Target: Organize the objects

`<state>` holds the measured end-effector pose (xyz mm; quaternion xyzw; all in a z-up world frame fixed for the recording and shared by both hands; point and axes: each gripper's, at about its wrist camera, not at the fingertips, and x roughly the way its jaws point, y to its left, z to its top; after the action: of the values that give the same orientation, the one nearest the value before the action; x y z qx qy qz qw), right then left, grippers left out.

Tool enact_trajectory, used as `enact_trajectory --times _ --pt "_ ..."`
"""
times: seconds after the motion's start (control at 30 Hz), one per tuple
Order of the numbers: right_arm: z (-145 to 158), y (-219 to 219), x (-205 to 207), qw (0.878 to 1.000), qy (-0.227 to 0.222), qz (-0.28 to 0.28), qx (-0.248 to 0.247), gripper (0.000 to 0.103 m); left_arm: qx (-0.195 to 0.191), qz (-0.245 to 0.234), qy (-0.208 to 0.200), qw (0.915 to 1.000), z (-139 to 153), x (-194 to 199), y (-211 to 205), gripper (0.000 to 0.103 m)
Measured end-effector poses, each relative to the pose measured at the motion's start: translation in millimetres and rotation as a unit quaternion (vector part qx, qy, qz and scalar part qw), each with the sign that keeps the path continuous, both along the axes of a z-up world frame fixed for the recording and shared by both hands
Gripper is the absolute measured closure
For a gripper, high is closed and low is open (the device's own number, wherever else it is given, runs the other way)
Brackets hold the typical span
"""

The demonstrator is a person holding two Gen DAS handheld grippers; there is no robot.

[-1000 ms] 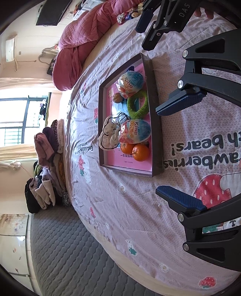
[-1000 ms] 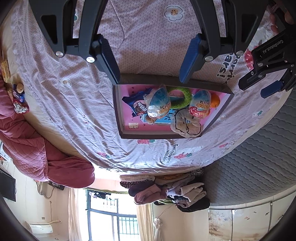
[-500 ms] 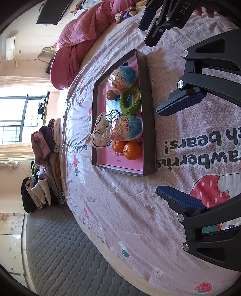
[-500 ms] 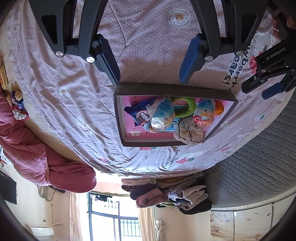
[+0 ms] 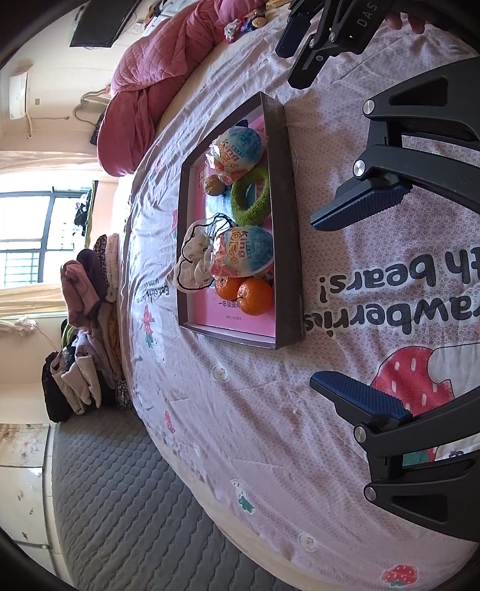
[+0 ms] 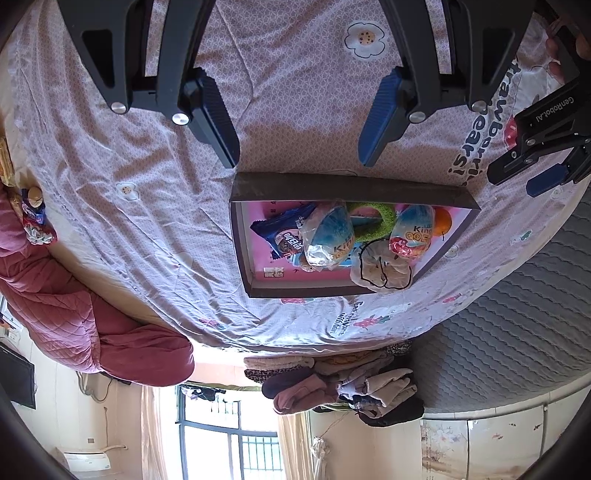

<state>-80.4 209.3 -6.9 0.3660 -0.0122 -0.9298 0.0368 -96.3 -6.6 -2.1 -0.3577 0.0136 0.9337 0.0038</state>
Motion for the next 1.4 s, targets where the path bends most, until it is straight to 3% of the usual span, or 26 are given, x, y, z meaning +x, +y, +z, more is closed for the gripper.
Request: enact_trajectory --times 1.4 --pt "-34 8 2 1.000 -0.013 -0.014 -0.005 0.037 0.009 -0.006 -0.008 0.9999 -28 -4 1 0.024"
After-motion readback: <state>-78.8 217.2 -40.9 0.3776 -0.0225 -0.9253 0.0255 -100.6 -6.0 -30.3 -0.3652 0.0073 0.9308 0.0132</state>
